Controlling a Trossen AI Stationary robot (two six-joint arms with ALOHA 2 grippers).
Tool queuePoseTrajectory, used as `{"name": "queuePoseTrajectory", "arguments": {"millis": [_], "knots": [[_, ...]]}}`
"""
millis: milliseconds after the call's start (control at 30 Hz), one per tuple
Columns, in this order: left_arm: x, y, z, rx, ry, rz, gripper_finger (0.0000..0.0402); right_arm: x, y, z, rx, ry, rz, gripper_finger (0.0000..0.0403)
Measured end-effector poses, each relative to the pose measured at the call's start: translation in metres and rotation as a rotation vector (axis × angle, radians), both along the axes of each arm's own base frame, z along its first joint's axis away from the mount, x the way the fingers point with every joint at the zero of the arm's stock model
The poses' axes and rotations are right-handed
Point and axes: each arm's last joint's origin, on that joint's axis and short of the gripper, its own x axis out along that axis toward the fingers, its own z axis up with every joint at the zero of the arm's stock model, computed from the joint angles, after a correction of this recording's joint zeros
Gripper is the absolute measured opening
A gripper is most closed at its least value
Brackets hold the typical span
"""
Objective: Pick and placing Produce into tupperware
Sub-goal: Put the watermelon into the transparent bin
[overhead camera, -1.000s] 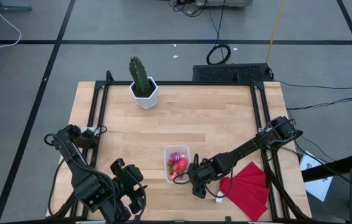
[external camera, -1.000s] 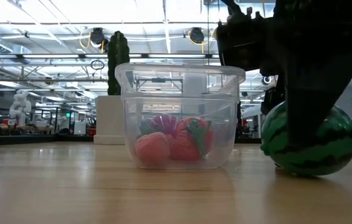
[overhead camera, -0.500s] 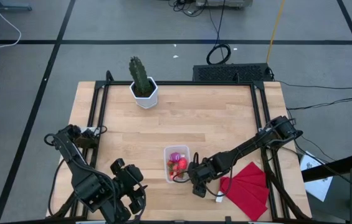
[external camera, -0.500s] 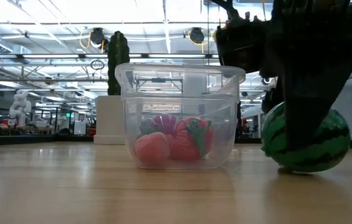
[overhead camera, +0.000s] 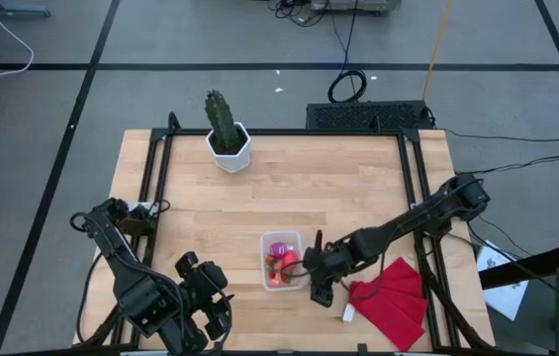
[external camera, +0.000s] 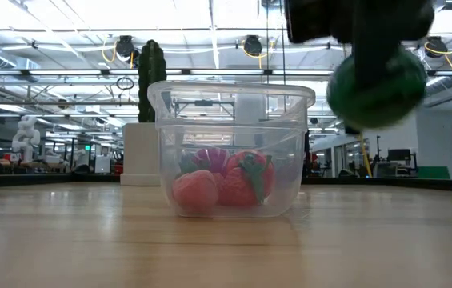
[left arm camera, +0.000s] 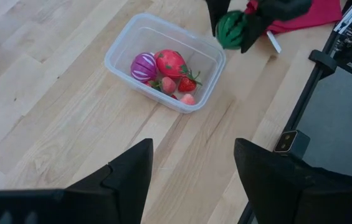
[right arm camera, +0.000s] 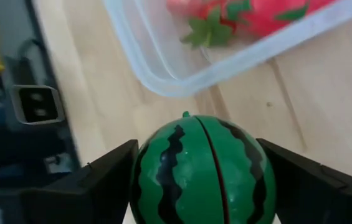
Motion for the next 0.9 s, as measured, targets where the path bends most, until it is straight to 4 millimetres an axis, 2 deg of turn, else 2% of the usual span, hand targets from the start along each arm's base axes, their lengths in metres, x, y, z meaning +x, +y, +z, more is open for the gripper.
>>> {"name": "queuePoseTrajectory", "arguments": {"millis": [200, 433, 733, 900], "knots": [[0.000, 0.000, 0.000, 0.003, 0.002, -0.004, 0.0230, -0.004, -0.009, 0.032, 0.050, -0.122, -0.015, 0.0301], [0.000, 0.000, 0.000, 0.007, 0.003, -0.010, 0.0230, 0.014, -0.024, 0.059, 0.152, -0.374, -0.034, 0.0299], [0.000, 0.000, 0.000, 0.009, 0.001, -0.010, 0.0230, 0.028, -0.055, 0.062, 0.131, -0.446, -0.046, 0.0296], [0.001, 0.002, 0.000, 0.009, 0.000, -0.003, 0.0230, 0.035, -0.061, 0.059, 0.139, -0.458, -0.033, 0.0296]]}}
